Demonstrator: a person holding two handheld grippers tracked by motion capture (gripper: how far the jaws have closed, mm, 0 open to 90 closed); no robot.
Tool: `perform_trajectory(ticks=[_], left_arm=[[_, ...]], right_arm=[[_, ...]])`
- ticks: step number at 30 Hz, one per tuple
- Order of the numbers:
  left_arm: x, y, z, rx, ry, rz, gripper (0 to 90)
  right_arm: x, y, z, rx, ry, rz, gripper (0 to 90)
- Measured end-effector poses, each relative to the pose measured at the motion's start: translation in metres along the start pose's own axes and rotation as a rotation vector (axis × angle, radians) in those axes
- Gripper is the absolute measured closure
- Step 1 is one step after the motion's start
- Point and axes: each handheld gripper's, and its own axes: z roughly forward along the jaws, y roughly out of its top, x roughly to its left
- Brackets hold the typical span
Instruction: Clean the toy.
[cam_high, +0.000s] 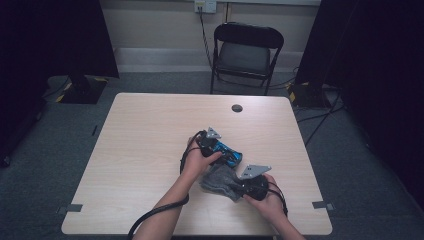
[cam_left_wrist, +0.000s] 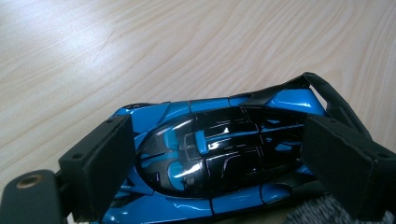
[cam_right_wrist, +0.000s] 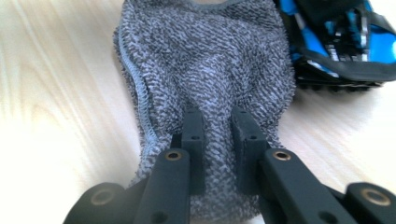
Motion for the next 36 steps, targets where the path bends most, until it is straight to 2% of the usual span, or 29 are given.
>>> perform_trajectory(ticks=[7,14,16,18,24,31,36], left_arm=[[-0.001,0.001,0.000,0.008,0.004,0.001,10.4],[-0.002,0.000,0.000,0.002,0.001,0.003,10.4],[-0.002,0.000,0.000,0.001,0.001,0.005,10.4],[-0.003,0.001,0.000,0.038,0.007,0.055,9.7],[-0.005,0.001,-0.001,0.040,0.019,0.041,9.5],[-0.006,0.001,-0.001,0.044,0.027,0.038,9.7],[-0.006,0.001,-0.001,0.044,0.026,0.038,9.7]], right_arm=[[-0.020,-0.002,-0.010,0.042,-0.015,0.013,77.9],[-0.040,-0.008,-0.019,0.039,-0.042,0.069,78.7],[-0.045,-0.007,-0.019,0.046,-0.058,0.070,78.9],[-0.049,-0.004,-0.019,0.049,-0.069,0.078,79.2],[-0.059,0.001,-0.015,0.063,-0.092,0.088,79.7],[-0.067,0.000,-0.016,0.062,-0.105,0.122,79.9],[-0.076,-0.001,-0.019,0.070,-0.146,0.127,80.0]])
